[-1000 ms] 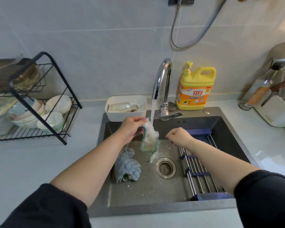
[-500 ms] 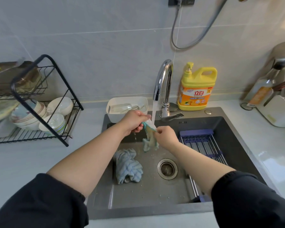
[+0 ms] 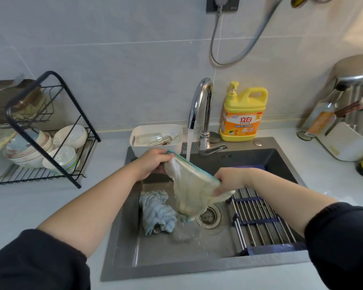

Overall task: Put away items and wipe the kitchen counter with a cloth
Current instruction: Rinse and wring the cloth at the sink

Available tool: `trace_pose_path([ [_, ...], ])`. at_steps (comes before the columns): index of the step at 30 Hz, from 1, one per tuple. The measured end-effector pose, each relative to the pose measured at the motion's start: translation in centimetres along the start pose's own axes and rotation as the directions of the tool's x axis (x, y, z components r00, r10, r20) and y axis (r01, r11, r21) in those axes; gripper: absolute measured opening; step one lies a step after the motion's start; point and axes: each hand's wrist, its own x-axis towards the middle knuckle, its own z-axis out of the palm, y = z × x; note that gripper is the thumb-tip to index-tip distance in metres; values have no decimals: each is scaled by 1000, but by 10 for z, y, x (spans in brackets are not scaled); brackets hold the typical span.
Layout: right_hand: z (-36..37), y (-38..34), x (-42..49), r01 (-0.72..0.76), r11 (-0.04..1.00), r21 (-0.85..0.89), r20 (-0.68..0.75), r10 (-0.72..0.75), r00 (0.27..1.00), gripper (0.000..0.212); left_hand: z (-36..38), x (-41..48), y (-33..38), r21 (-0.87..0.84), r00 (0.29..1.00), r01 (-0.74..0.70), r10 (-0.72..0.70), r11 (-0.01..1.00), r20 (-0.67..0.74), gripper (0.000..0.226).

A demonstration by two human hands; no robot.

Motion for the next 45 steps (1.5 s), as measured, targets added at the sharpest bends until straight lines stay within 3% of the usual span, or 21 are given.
trace_pose_path([
  [3, 9, 4, 6, -43, 997, -69, 6, 43, 999, 27, 11, -1, -5, -114, 999, 27, -31, 993, -34, 23],
  [5, 8, 12, 8, -66, 997, -51, -44, 64, 997, 28, 11, 2, -12, -151, 983, -20, -8, 988, -185, 24],
  [9, 3, 24, 12, -117, 992, 51, -161, 123, 979, 26, 4, 3, -27, 88, 886, -109, 137, 990, -443, 28],
  [16, -6, 30, 12, -131, 969, 209, -350, 200, 915, 30, 0, -4, -23, 102, 811, -140, 173, 985, -559, 28],
  [19, -14, 23, 4, -81, 975, 209, -340, 150, 929, 26, -5, -6, -24, 82, 889, -112, 137, 990, -438, 23],
  [22, -19, 6, 1, 36, 956, 292, -338, 68, 939, 16, 0, -7, -22, 306, 965, -71, 143, 949, -219, 17],
  [24, -17, -9, 2, 103, 925, 366, -326, 24, 945, 26, 8, -8, -18, 387, 960, -111, 199, 915, -195, 18],
  [28, -5, -37, 13, 176, 888, 425, -259, -67, 963, 43, 23, -11, -6, 268, 937, -231, 288, 935, -198, 14],
  [32, -1, -47, 22, 152, 923, 354, -301, -41, 953, 13, 20, -16, -3, 230, 927, -247, 298, 941, -225, 18],
  [34, 0, -45, 23, 173, 842, 511, -333, 8, 943, 9, 8, -18, -11, 191, 937, -223, 265, 956, -230, 18],
  [37, -3, -41, 22, 253, 518, 817, -313, 30, 949, 16, 4, -19, -27, 101, 962, -172, 189, 980, -197, 16],
  [38, -4, -40, 21, 259, 509, 821, -314, 24, 949, 14, 8, -19, -30, 52, 965, -160, 167, 986, -200, 17],
  [39, -4, -39, 20, 248, 580, 776, -316, 18, 949, 14, 13, -17, -31, -11, 966, -158, 152, 987, -210, 17],
  [41, -4, -38, 19, 173, 807, 564, -291, -1, 957, 32, 21, -12, -29, -115, 963, -173, 144, 978, -228, 17],
  [42, -2, -38, 21, 140, 869, 475, -270, -8, 963, 40, 22, -10, -26, -140, 964, -180, 146, 974, -222, 15],
  [45, 4, -44, 28, 131, 921, 367, -273, -27, 962, 38, 24, -5, -20, -152, 974, -186, 162, 971, -155, 14],
])
